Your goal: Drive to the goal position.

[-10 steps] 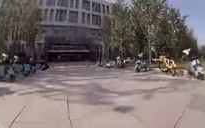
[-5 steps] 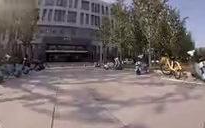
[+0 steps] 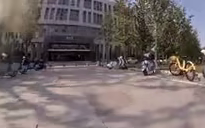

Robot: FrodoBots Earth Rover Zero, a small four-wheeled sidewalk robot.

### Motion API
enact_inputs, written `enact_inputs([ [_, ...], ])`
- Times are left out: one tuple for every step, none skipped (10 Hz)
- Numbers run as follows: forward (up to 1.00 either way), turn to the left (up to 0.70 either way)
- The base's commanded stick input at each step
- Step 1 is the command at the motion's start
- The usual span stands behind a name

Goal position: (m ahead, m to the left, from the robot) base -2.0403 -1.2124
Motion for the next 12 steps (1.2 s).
enact_inputs([
  [1.00, 0.42],
  [1.00, 0.42],
  [1.00, 0.42],
  [1.00, 0.42],
  [0.85, 0.51],
  [0.32, 0.81],
  [0.00, 1.00],
  [0.00, 1.00],
  [0.00, 1.00],
  [0.00, 1.00],
  [0.00, 1.00],
  [0.00, 1.00],
])
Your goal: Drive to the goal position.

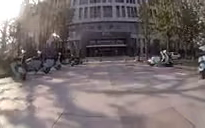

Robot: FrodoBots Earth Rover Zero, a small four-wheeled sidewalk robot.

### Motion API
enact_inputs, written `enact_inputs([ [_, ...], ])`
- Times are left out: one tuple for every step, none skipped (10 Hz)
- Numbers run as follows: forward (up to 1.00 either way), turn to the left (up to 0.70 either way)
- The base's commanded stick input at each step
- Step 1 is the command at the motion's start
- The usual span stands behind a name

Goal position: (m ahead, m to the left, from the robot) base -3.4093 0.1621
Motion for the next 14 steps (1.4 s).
enact_inputs([
  [0.00, 1.00],
  [0.00, 1.00],
  [0.00, 1.00],
  [0.00, 1.00],
  [0.00, 1.00],
  [0.00, 1.00],
  [0.00, 1.00],
  [0.00, 1.00],
  [0.00, 1.00],
  [0.00, 1.00],
  [0.00, 1.00],
  [0.00, 1.00],
  [0.00, 1.00],
  [0.00, 1.00],
])
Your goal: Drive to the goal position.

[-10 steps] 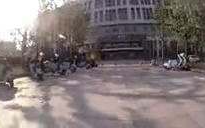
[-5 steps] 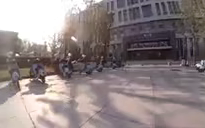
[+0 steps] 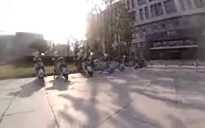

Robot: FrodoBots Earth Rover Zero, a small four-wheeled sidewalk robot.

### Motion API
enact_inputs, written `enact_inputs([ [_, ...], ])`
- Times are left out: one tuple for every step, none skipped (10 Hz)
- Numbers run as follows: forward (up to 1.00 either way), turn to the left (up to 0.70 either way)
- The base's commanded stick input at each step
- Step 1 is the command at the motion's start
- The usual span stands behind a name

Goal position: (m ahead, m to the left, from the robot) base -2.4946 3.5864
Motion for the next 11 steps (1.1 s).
enact_inputs([
  [0.00, 1.00],
  [0.00, 1.00],
  [0.00, 1.00],
  [0.00, 1.00],
  [0.00, 1.00],
  [0.19, 0.89],
  [1.00, 0.42],
  [1.00, 0.42],
  [1.00, 0.42],
  [1.00, 0.42],
  [1.00, 0.42],
])
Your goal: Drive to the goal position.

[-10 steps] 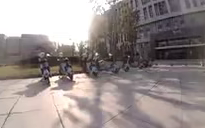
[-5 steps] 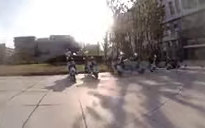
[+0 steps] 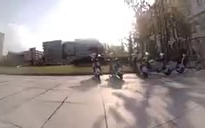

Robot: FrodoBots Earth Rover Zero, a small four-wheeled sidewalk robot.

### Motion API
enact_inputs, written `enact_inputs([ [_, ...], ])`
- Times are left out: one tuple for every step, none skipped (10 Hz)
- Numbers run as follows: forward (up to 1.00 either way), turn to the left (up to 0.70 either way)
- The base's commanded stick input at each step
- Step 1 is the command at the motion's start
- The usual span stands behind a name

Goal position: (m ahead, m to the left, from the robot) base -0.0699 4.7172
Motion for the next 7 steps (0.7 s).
enact_inputs([
  [1.00, 0.42],
  [1.00, 0.42],
  [1.00, 0.42],
  [1.00, 0.42],
  [1.00, 0.42],
  [1.00, 0.42],
  [1.00, 0.42],
])
